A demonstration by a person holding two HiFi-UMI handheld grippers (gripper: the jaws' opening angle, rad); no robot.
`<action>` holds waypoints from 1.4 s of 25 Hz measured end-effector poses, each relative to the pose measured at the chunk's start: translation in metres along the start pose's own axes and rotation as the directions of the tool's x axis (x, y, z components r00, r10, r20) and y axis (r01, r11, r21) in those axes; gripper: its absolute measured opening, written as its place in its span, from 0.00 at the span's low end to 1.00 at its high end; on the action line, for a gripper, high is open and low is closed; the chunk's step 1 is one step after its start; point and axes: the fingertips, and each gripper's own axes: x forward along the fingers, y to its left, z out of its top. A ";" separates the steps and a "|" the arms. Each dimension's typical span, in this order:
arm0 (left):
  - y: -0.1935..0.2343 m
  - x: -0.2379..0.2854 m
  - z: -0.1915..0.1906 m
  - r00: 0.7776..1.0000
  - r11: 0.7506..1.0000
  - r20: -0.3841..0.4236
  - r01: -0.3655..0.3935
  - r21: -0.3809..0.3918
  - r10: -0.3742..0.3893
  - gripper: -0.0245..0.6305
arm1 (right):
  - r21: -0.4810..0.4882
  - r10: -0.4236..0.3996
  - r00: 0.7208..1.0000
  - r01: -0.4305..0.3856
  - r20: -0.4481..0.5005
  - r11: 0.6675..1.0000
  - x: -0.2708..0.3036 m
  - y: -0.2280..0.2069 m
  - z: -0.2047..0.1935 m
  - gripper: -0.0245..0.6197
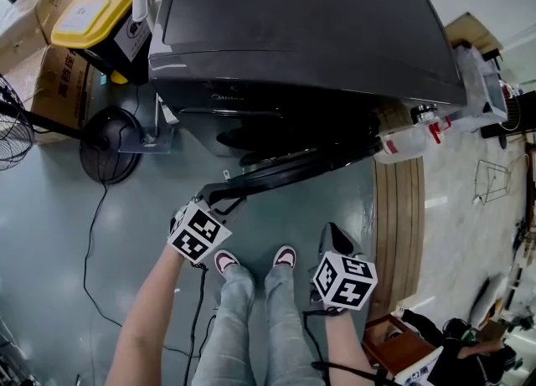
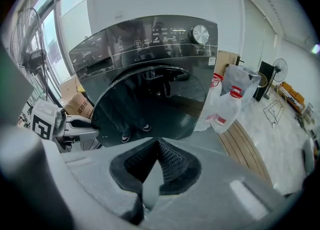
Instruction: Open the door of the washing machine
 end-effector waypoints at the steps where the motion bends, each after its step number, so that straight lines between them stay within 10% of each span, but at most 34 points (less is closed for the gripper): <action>1: -0.003 0.000 -0.001 1.000 1.000 0.000 0.002 -0.003 -0.002 0.17 | 0.000 0.000 1.000 0.000 0.000 1.000 -0.001 0.000 -0.001 0.05; 35: -0.086 -0.001 -0.025 0.999 0.999 -0.031 -0.013 -0.043 0.012 0.16 | 0.001 -0.037 0.999 0.037 0.020 0.999 -0.054 -0.051 -0.040 0.05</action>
